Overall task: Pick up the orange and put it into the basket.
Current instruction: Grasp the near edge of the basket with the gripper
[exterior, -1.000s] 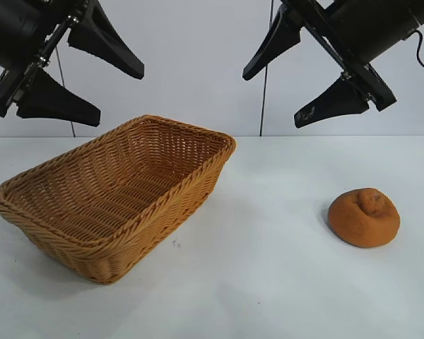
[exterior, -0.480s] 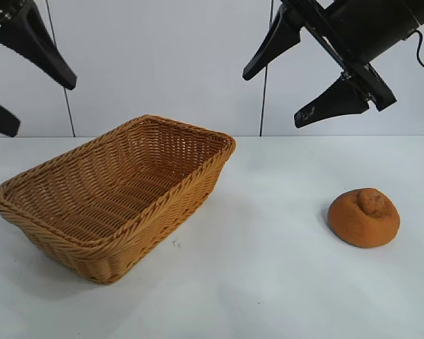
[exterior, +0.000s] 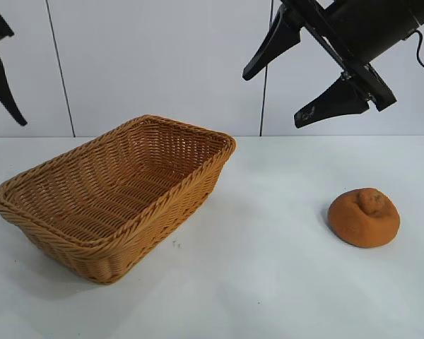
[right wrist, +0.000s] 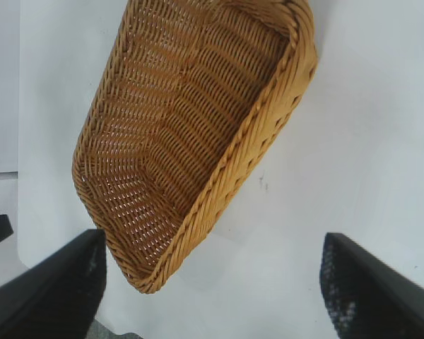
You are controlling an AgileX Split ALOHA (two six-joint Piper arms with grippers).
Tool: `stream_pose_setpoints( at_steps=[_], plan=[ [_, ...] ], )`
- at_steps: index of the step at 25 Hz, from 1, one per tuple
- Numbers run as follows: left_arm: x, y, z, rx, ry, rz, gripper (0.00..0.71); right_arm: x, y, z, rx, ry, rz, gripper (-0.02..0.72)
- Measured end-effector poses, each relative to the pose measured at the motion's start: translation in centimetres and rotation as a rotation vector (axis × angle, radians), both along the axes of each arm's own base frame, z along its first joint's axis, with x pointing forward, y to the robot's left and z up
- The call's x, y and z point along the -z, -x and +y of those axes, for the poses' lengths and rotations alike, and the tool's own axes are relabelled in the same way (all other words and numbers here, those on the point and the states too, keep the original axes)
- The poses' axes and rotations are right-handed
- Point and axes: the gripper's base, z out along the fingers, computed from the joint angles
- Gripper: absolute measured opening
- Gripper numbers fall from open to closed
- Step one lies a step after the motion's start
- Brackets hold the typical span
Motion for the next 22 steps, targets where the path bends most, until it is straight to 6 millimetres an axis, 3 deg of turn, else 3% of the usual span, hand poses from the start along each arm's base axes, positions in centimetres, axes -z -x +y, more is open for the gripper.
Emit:
stream_pose_setpoints(
  at_steps=[6, 17, 22],
  plan=[
    [1.6, -0.5, -0.5, -0.071, 0.016, 0.008, 0.525, 0.0, 0.0, 0.0, 0.002, 0.000, -0.002, 0.568],
    [9.1, -2.9, -0.5, -0.118, -0.058, 0.130, 0.525, 0.0, -0.1, 0.0, 0.005, 0.001, -0.005, 0.568],
    [9.6, -3.0, -0.5, -0.116, -0.067, 0.133, 0.525, 0.0, -0.2, -0.1, 0.015, 0.003, -0.016, 0.568]
  ],
)
